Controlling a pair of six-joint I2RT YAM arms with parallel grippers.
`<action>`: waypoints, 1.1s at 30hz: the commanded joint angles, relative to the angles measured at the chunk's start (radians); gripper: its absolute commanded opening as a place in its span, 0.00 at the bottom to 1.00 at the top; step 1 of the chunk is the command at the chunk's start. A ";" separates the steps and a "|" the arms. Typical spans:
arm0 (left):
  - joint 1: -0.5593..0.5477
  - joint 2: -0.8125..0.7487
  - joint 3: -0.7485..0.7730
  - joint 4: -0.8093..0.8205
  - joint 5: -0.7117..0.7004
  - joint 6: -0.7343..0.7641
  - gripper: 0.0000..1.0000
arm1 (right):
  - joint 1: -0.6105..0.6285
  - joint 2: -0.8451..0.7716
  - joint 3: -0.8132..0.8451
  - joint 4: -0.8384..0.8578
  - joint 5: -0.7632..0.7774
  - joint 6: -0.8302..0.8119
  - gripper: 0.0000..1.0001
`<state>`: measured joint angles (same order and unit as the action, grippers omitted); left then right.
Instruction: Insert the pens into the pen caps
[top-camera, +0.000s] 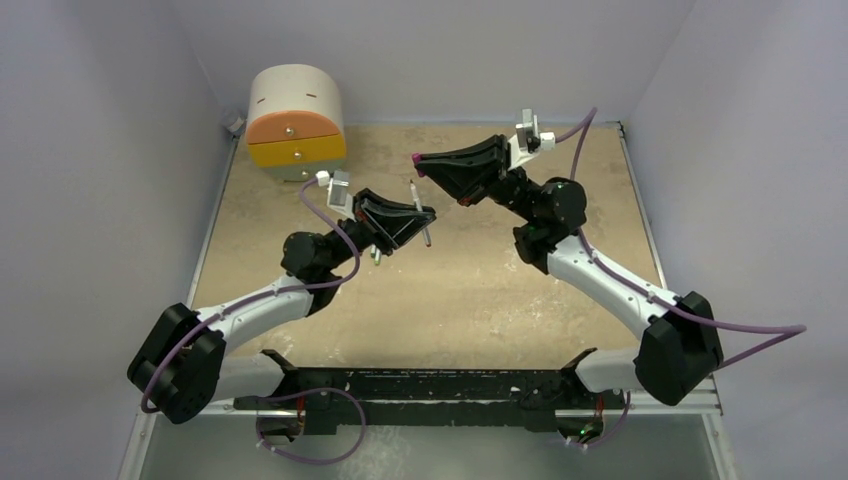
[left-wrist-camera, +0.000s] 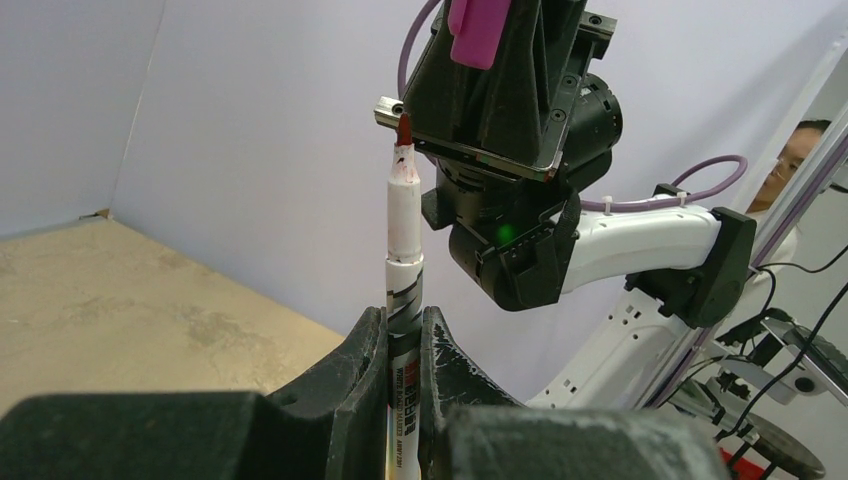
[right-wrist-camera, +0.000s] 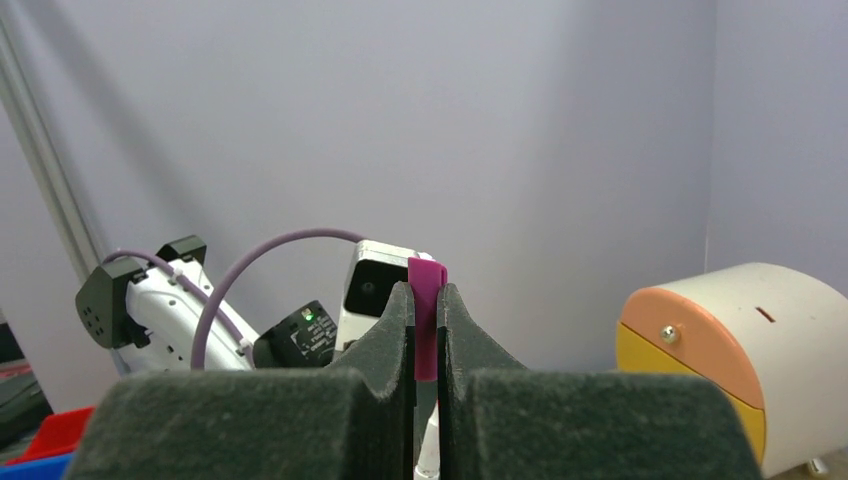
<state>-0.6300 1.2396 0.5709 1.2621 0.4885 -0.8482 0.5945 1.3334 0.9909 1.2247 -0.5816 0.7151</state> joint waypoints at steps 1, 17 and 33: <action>-0.005 -0.008 0.052 0.008 0.006 0.041 0.00 | -0.001 0.009 0.059 0.069 -0.058 0.012 0.00; -0.007 -0.007 0.069 -0.033 0.016 0.062 0.00 | -0.002 0.047 0.064 0.113 -0.090 0.042 0.00; -0.016 -0.018 0.071 -0.057 0.031 0.076 0.00 | -0.003 0.055 0.060 0.097 -0.068 0.020 0.00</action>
<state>-0.6380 1.2415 0.6106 1.1816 0.4965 -0.7929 0.5945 1.3987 1.0214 1.2633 -0.6495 0.7422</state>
